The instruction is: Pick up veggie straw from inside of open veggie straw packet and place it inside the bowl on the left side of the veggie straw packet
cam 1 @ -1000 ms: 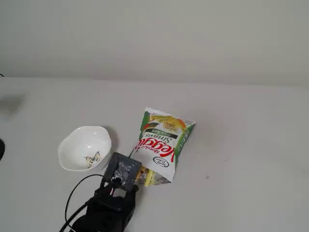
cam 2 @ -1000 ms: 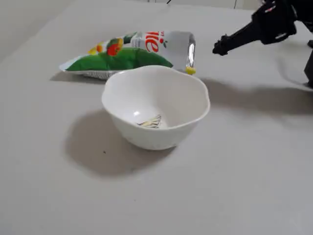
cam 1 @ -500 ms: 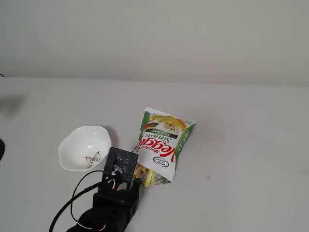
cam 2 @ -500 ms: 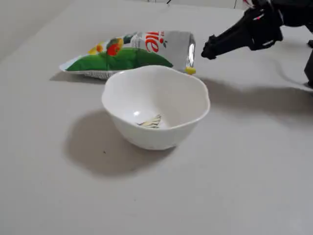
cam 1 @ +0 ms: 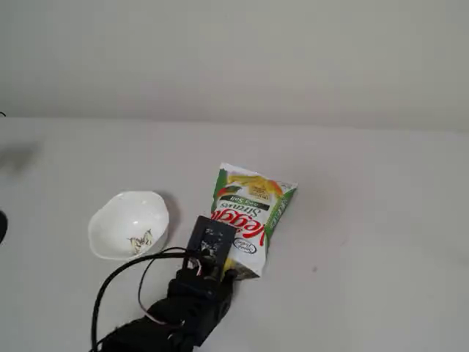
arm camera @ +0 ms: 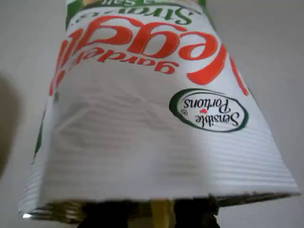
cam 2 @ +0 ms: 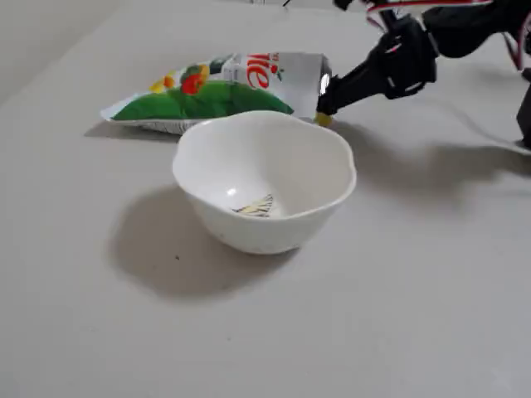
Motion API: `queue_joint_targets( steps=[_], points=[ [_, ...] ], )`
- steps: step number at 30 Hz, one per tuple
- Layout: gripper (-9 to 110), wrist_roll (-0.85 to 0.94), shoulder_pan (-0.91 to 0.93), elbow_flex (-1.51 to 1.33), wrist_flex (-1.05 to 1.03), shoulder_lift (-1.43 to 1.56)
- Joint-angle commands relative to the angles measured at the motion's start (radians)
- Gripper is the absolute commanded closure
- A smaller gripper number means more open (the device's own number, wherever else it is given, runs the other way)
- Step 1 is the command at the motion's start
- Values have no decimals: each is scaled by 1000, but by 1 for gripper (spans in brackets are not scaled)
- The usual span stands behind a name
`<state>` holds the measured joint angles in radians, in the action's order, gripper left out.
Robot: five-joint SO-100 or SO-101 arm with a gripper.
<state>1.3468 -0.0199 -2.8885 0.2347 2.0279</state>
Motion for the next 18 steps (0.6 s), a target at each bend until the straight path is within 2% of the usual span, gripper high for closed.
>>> queue_joint_targets(
  steps=[1,7,14,18],
  points=[
    [89,-9,15,104,52,-80],
    [89,-9,23,150,98,-193],
    [100,-8,31,178,121,-268],
    [101,-6,31,181,117,-270]
  ],
)
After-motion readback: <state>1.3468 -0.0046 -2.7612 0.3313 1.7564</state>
